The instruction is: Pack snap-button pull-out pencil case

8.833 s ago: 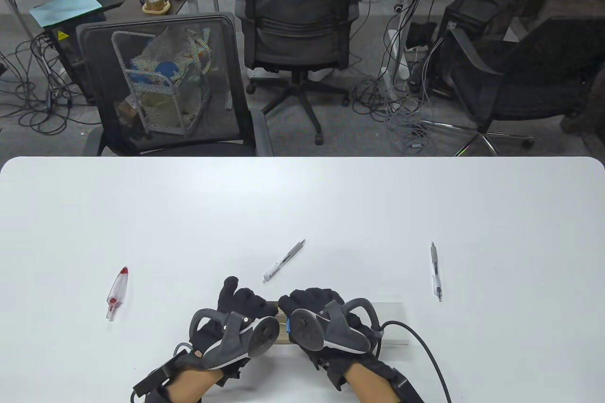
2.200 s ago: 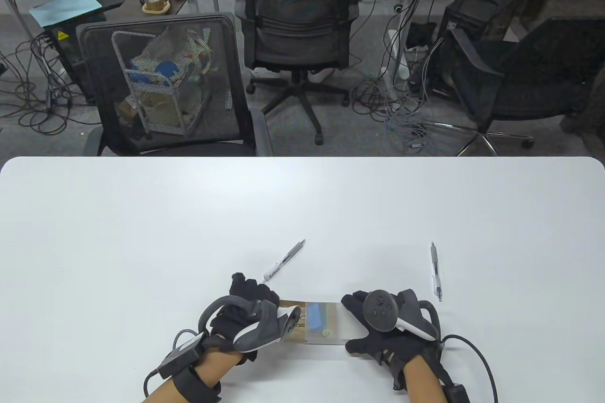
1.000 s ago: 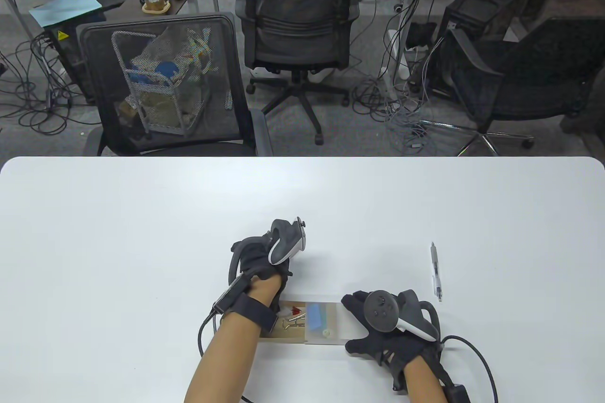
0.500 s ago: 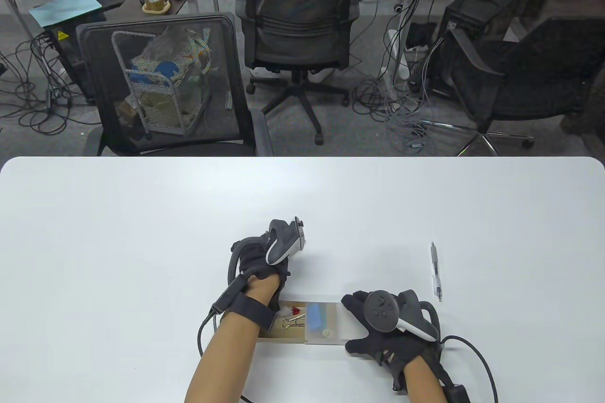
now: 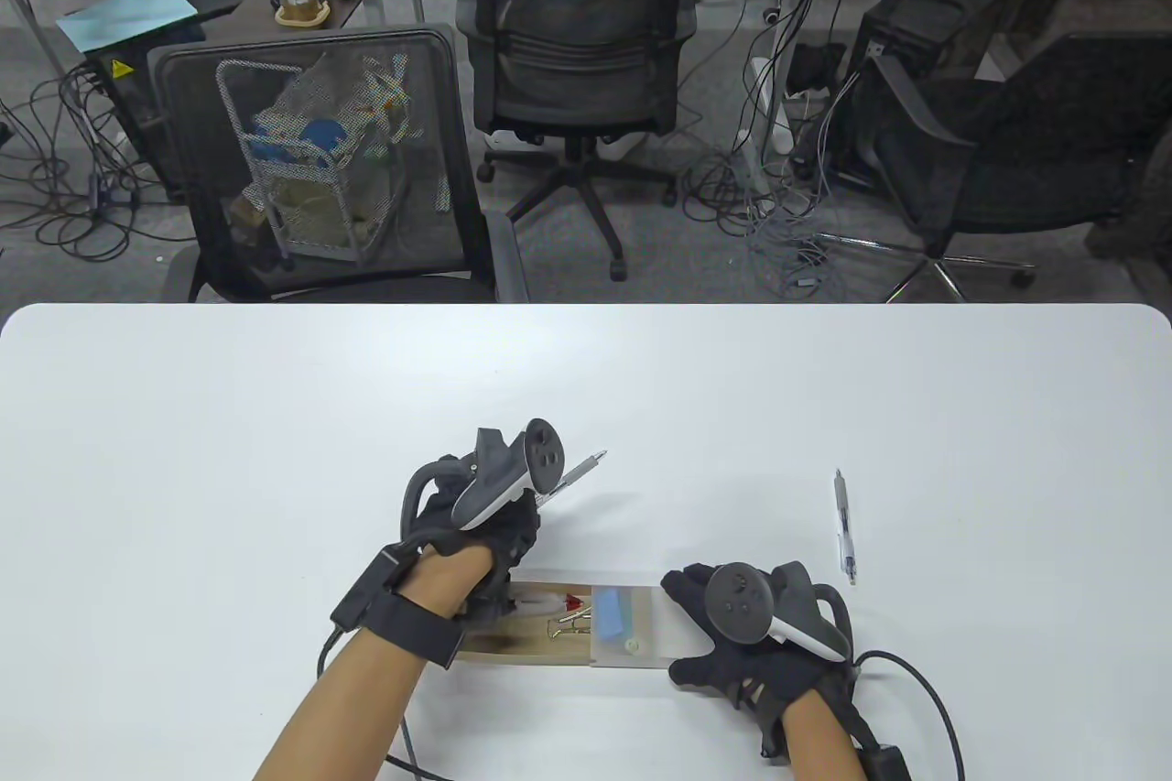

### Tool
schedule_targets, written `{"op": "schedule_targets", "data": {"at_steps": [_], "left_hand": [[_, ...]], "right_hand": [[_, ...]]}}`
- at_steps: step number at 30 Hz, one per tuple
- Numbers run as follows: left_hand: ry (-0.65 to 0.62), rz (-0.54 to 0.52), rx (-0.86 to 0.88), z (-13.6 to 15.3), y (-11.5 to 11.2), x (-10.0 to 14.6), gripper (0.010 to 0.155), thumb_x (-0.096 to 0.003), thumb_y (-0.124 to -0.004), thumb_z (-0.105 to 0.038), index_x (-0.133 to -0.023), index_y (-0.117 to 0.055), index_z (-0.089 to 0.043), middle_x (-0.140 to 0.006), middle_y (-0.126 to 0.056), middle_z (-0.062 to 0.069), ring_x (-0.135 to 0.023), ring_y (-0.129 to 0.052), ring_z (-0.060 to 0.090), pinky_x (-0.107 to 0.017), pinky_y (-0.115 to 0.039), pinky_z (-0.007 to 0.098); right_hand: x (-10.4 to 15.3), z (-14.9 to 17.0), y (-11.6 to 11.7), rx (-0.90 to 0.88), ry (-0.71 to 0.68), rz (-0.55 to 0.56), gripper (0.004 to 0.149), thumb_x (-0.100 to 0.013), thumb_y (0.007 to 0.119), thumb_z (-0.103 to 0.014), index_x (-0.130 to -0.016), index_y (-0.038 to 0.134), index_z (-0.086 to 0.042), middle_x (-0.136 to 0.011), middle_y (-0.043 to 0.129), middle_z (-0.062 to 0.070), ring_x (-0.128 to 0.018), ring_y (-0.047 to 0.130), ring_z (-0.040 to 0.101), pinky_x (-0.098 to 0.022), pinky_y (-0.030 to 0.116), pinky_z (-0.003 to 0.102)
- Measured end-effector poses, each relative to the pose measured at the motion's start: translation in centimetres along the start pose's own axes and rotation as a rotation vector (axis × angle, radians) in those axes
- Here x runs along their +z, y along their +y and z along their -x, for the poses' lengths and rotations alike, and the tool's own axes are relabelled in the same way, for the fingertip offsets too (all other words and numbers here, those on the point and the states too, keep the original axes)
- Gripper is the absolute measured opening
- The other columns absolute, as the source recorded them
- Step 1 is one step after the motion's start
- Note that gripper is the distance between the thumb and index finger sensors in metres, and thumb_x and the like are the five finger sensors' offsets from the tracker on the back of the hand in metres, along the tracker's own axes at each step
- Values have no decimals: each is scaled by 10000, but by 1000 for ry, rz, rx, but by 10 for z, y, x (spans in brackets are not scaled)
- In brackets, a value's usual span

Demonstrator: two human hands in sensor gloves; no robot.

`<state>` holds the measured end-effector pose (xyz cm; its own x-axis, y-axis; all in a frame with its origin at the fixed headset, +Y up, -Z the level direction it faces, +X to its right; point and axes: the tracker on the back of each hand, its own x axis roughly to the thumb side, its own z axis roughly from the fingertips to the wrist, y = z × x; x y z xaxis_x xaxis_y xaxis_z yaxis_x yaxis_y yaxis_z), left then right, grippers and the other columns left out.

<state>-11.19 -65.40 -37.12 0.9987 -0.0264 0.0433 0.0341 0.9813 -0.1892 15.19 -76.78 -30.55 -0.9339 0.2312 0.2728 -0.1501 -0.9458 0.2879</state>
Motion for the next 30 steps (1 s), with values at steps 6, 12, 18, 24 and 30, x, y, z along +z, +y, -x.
{"op": "schedule_targets", "data": {"at_steps": [6, 12, 18, 24, 30], "left_hand": [[-128, -113, -190, 3, 10, 47, 521, -325, -934, -431, -828, -872, -310, -842, -917, -78, -801, -918, 212, -807, -550, 561], [-227, -203, -488, -1, -13, 85, 520, -326, -930, -430, -830, -868, -318, -846, -914, -83, -807, -916, 205, -813, -550, 555], [-306, -217, -733, -8, -49, 98, 520, -323, -924, -433, -829, -863, -330, -847, -913, -97, -811, -919, 191, -816, -551, 551], [-391, -234, -891, -21, -78, 101, 518, -317, -919, -441, -822, -865, -344, -842, -918, -116, -806, -930, 176, -813, -564, 543], [-398, -141, -825, -27, -86, 89, 515, -319, -911, -439, -823, -865, -347, -840, -922, -120, -802, -936, 170, -808, -569, 541]], "right_hand": [[0, 0, 0, 1, 1, -1, 891, -299, 890, -606, -1058, 483, -383, -1159, 522, -70, -1051, 555, 289, -761, 405, 588], [0, 0, 0, 1, 2, -1, 890, -298, 891, -606, -1057, 483, -384, -1159, 522, -72, -1052, 553, 287, -760, 403, 588], [0, 0, 0, 1, 2, -1, 891, -297, 890, -606, -1058, 482, -384, -1158, 523, -70, -1052, 551, 287, -761, 402, 587], [0, 0, 0, 0, 3, -2, 893, -296, 890, -607, -1058, 480, -385, -1160, 521, -70, -1052, 552, 287, -762, 402, 586], [0, 0, 0, -1, 3, -3, 893, -296, 890, -607, -1058, 481, -385, -1159, 522, -70, -1052, 551, 289, -761, 402, 587]]}}
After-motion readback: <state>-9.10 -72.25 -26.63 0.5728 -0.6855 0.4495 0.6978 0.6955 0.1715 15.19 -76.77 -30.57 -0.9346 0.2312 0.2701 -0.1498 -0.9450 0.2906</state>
